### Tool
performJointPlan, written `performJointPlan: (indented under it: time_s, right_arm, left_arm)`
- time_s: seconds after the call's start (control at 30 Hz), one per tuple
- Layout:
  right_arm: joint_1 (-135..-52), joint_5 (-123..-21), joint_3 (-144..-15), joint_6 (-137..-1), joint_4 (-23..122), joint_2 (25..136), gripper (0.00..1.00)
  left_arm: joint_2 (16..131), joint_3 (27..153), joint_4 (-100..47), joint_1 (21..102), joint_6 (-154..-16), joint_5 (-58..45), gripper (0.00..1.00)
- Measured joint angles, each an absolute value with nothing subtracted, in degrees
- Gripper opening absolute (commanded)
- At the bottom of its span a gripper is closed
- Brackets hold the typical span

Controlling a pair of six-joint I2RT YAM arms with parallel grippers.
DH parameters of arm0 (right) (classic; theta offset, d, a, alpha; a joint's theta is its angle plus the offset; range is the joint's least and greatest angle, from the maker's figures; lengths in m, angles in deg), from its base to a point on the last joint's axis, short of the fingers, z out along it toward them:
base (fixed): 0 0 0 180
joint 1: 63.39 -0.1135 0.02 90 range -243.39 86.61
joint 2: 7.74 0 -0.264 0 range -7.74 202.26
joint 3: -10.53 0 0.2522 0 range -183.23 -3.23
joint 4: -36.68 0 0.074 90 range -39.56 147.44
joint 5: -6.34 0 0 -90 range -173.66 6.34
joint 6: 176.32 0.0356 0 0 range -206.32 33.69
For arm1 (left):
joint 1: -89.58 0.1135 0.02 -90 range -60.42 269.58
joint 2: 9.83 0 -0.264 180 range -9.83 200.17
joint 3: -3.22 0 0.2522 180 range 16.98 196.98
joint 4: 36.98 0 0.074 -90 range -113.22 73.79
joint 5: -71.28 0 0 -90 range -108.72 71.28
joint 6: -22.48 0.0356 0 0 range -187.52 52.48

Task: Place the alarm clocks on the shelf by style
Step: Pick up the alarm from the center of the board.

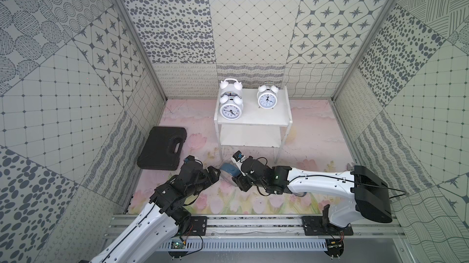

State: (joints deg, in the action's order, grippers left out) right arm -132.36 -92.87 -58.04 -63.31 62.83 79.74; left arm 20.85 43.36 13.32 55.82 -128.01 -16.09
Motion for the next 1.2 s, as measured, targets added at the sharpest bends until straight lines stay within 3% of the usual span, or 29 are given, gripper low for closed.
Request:
performJointPlan:
  time_s: [0.67, 0.87, 0.97, 1.2]
  right_arm:
    - [-132.12, -91.80, -57.34, -63.97, 62.08, 79.74, 0.38]
    - [-131.48, -89.13, -54.41, -63.64, 64.64, 72.79, 0.35]
    - [-130.54, -86.97, -52.95, -63.20, 66.24, 67.46, 0.28]
    - [-126.80, -81.81, -50.15, -62.44, 70.74, 56.88, 0.28]
  left_arm:
    - [20.67, 43.36, 13.30, 55.82, -127.92, -16.07, 0.88]
    - [20.69, 43.60, 13.10, 55.82, -127.18, -16.05, 0.89]
    - [20.87, 43.60, 12.95, 55.82, -126.87, -16.02, 0.89]
    - [20.85, 43.46, 9.38, 55.86, -125.74, -13.75, 0.88]
